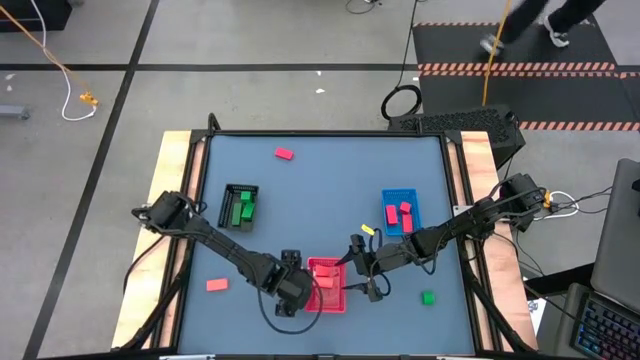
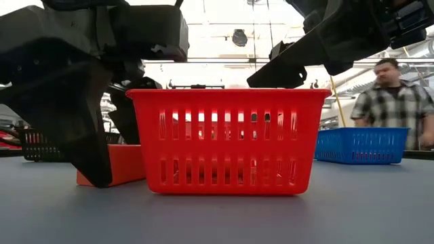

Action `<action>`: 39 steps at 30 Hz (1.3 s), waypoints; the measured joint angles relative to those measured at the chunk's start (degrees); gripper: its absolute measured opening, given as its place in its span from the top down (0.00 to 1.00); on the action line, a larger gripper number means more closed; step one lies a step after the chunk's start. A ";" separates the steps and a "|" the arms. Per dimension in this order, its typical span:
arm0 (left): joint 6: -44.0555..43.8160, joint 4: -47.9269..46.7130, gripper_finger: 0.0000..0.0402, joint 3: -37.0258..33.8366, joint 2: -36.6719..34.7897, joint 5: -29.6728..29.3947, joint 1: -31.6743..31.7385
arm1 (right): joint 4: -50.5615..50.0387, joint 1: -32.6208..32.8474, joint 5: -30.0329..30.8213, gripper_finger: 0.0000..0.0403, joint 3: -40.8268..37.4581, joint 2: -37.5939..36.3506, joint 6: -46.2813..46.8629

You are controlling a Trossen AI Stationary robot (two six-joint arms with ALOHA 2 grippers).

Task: Sort & place blocks by color
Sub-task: Put the orange block into the orange bin

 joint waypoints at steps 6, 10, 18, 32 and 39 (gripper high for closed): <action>0.20 -0.03 0.01 0.00 0.00 0.00 0.00 | -0.83 0.00 0.00 0.24 0.00 0.00 -0.02; -0.22 -0.10 0.04 0.00 0.00 0.52 -0.18 | -0.98 0.00 0.00 0.24 0.00 0.00 -0.02; -2.52 -2.14 0.28 0.02 -0.26 1.70 -0.44 | -1.09 0.00 0.02 0.24 0.00 0.00 -0.02; -7.40 -12.81 0.28 5.11 -0.20 1.85 -0.46 | -1.09 0.00 0.02 0.24 0.00 0.00 -0.04; -7.31 -18.64 0.28 14.96 -0.25 -0.86 -0.66 | -3.60 0.00 0.01 0.24 -0.09 -2.53 -0.02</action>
